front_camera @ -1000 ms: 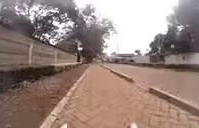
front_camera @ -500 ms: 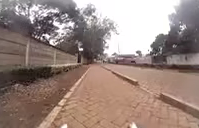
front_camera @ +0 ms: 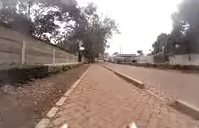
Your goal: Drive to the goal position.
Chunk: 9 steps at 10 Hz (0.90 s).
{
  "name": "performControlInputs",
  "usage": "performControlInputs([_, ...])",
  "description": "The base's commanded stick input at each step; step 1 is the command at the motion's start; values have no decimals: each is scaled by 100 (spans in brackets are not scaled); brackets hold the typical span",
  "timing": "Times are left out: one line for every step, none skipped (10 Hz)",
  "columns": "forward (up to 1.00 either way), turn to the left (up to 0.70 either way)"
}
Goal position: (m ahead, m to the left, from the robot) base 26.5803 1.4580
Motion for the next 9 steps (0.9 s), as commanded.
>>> performControlInputs([70,0])
performControlInputs([70,0])
performControlInputs([70,0])
performControlInputs([70,0])
performControlInputs([70,0])
performControlInputs([70,0])
performControlInputs([70,0])
performControlInputs([70,0])
performControlInputs([70,0])
